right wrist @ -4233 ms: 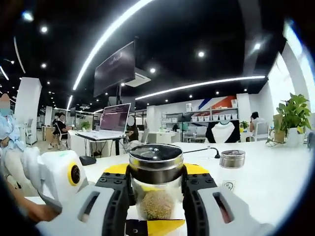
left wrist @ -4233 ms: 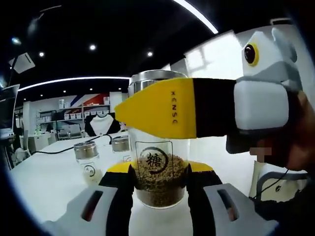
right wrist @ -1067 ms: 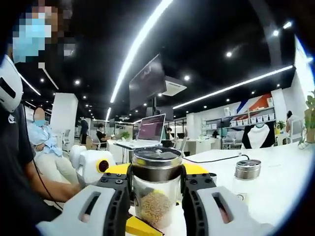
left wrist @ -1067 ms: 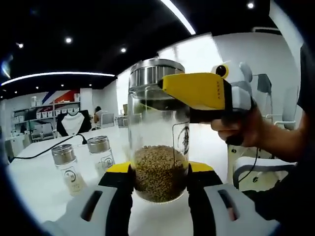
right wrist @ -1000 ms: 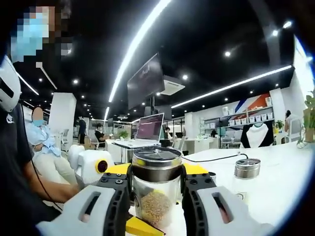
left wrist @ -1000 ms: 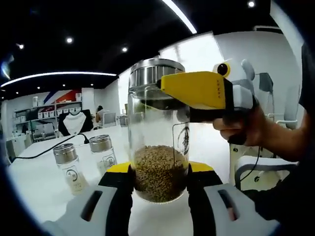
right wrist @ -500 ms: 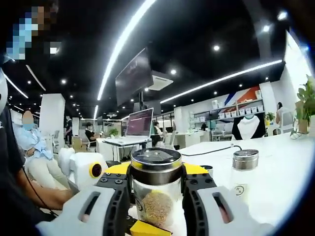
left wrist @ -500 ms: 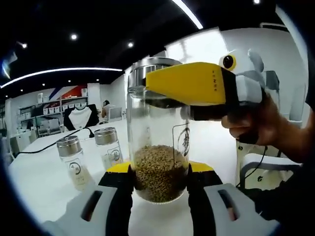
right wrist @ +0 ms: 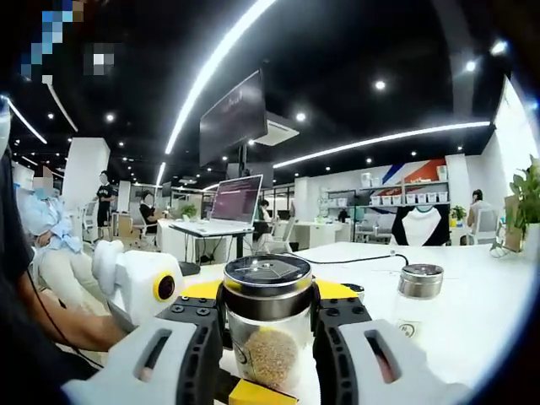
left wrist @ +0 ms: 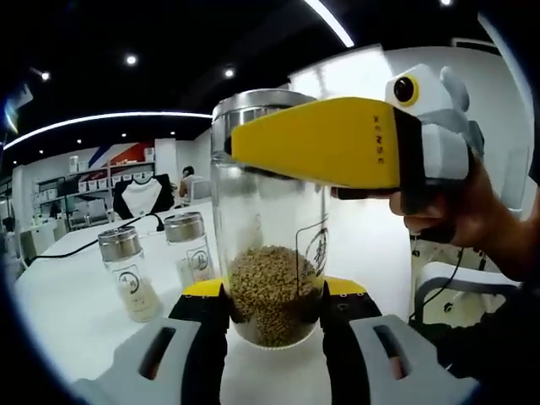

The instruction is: Rotate the seasoning bottle until the label or dispensing opening points toward the visible target arrow and the bottle remains upright within the marked orientation range

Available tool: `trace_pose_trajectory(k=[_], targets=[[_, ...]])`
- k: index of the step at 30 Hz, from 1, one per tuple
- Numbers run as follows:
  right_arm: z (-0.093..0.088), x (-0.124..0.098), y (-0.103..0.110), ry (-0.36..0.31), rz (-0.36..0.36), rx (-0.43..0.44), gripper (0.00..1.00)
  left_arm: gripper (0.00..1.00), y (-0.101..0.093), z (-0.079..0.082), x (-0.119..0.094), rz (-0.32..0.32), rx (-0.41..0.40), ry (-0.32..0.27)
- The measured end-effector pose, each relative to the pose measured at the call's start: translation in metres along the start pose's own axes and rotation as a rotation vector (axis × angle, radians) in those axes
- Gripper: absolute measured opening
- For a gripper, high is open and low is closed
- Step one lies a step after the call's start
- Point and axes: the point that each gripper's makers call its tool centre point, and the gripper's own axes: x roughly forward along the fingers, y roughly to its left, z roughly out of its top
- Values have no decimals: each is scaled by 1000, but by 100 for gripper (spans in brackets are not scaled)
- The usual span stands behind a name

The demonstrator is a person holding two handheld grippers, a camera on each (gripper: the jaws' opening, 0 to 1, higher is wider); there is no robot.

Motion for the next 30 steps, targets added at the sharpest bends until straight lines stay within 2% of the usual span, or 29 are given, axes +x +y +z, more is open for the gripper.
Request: trace_pose_trajectory(k=[3,7,10,20,25,30], targets=[[-1,0,-1,8,-10,-2,37,44,-1,-1,0,-6,2,6],[4,-2,1,-15,-17,-27,37,44,-2,4,0,-27,-1,-29],[1,-1,2,4,-17,-48,37,44,-2,1,1,-53,-13,-23],[6,-4,-3,-20,-20,-9,37,45,-5,5,-1,-84,12,-41],[8,-6,-8,-32,-35,0,36,48,-5,1,0,-85,40,-22],[11,-9,-14,-34,-48,-3,36,51,-5,4,-1,-93,30,-35]])
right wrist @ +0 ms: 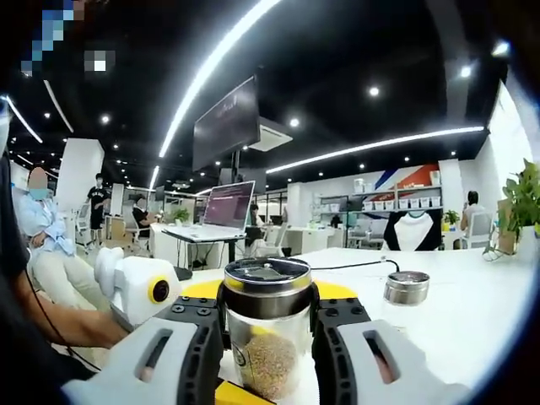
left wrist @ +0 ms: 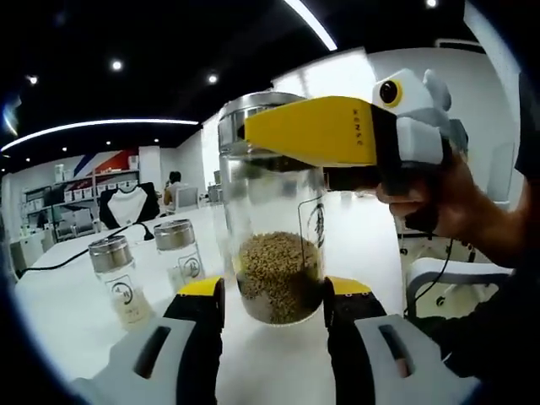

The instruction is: Rotate the seasoning bottle until the label or dispensing opening points toward the visible target arrow and the bottle remains upright within the marked orientation range

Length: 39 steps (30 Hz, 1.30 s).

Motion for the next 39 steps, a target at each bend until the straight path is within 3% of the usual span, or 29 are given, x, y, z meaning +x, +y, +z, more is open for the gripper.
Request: trace_pose_trajectory(k=[23,39], targets=[[3,-14,-37,-3,-90,-3,36,64,22,6,-12,61,-20,-13],[1,-28,-69,6,-162,2,36,81,34,5,-15,93,-67,-19]])
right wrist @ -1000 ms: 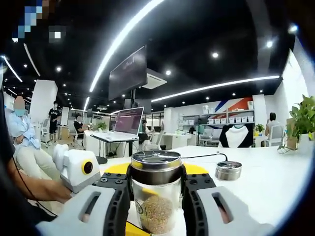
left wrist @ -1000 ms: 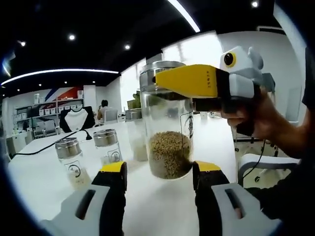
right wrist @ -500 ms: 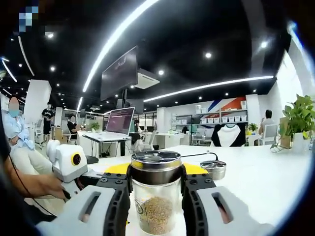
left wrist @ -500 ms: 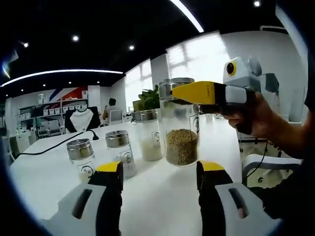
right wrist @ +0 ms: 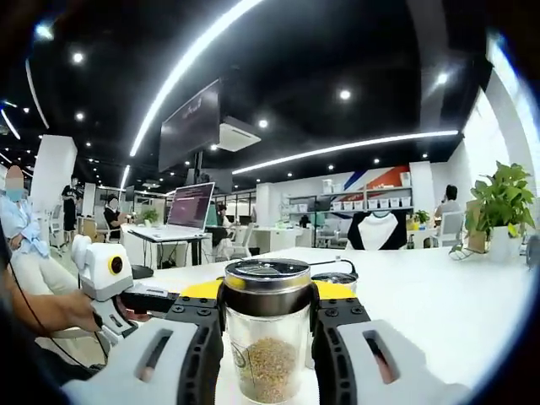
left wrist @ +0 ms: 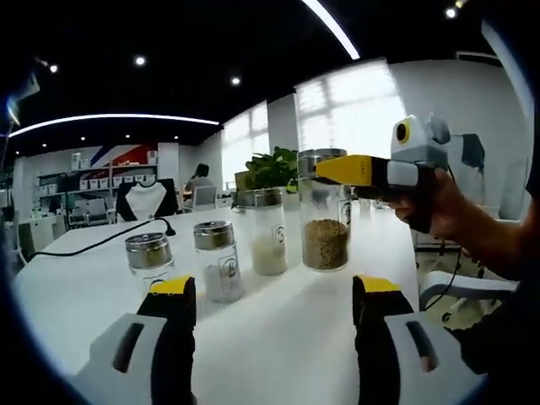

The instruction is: Rotate the seasoning bottle until the label or dispensing opening points toward the visible target arrow and the bottle remains upright within the marked orientation range

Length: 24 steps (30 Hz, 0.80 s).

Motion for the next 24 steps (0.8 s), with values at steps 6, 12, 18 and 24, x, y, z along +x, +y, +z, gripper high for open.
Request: trace_pose_trajectory(k=[6,12,18,24], targets=[[1,-3,-20,-1,-35,1,36,86,8,-5,-1,29,-2,22],[-1,-7,-37,11,-63,-15,36,92,12,-10,-2,38,-12,39],[-3,-9,-50,21,-79,-17,36,98,18,-10,-3,61,-21,42],[0,-9,-62,18,-98,-28,36,100,28,-11,-8,95,-38,58]])
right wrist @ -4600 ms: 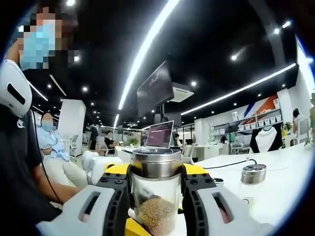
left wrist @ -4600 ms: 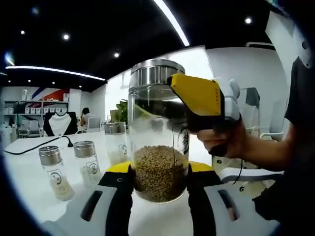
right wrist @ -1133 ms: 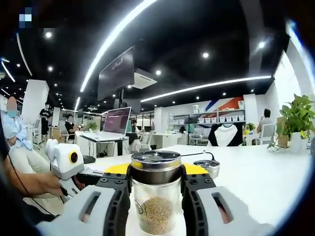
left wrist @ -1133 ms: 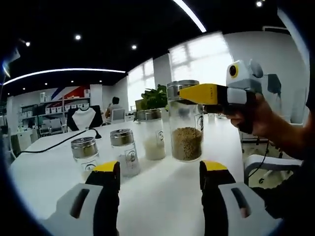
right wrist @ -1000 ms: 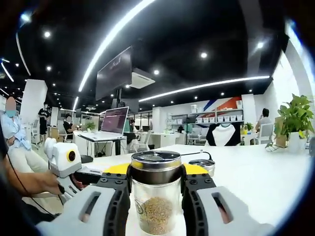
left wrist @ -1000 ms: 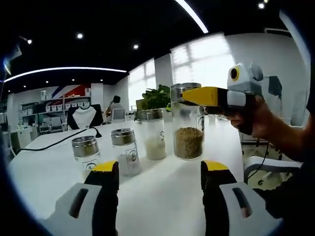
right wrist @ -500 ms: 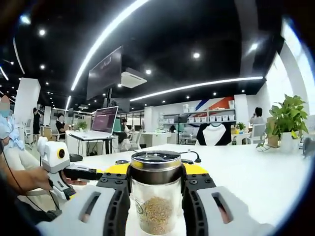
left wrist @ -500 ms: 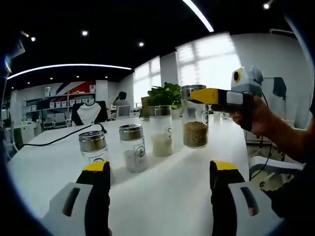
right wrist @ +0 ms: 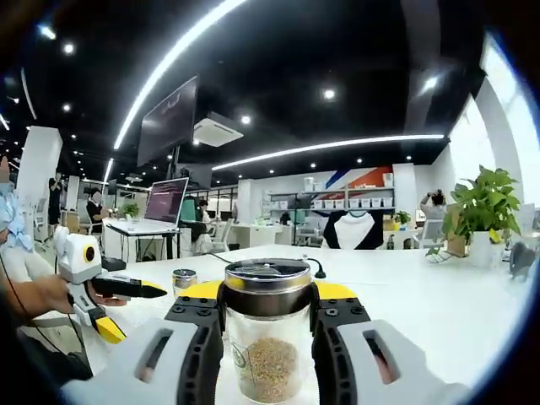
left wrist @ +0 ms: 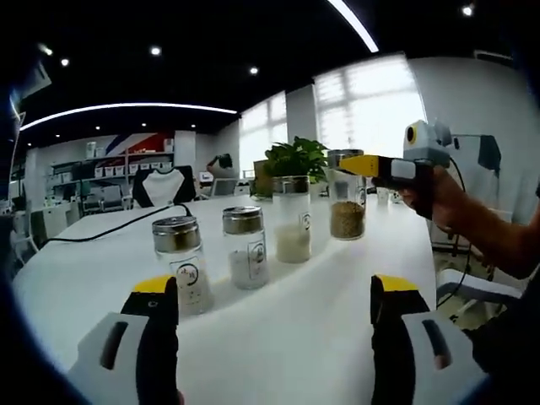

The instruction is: Rotate the seasoning bottle until the label or dispensing opening points toward the visible target arrow and the bottle remains upright within the marked orientation range

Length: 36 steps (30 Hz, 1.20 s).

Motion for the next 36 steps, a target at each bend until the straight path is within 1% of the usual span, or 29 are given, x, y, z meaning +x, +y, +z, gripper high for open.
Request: trace_pose_trajectory(k=[4,8,13,15,17,20,21,27,33,36], targets=[[-1,1,-8,-3,-6,-4,36,100,6,-1,-3,10,-3,6],[-6,3,-18,6,-17,9,36,100,10,-4,-5,18,0,23],[-13,4,-35,18,-33,11,36,100,14,-3,-7,27,1,21],[-14,5,-41,16,-37,21,36,100,14,-3,-7,30,4,23],[-17,6,-48,20,-37,59,36,100,16,-3,-7,36,3,26],[-20,8,-57,22,-49,58,36,100,18,-4,-8,41,5,30],[-21,9,-59,34,-55,53,36,100,18,-4,-8,44,6,32],[-28,12,-67,51,-57,30,36,100,21,-5,-9,50,7,34],[-34,16,-75,75,-55,27,36,100,23,-5,-10,58,8,35],[-39,16,-79,87,-54,41,37,100,24,-4,-10,61,8,33]])
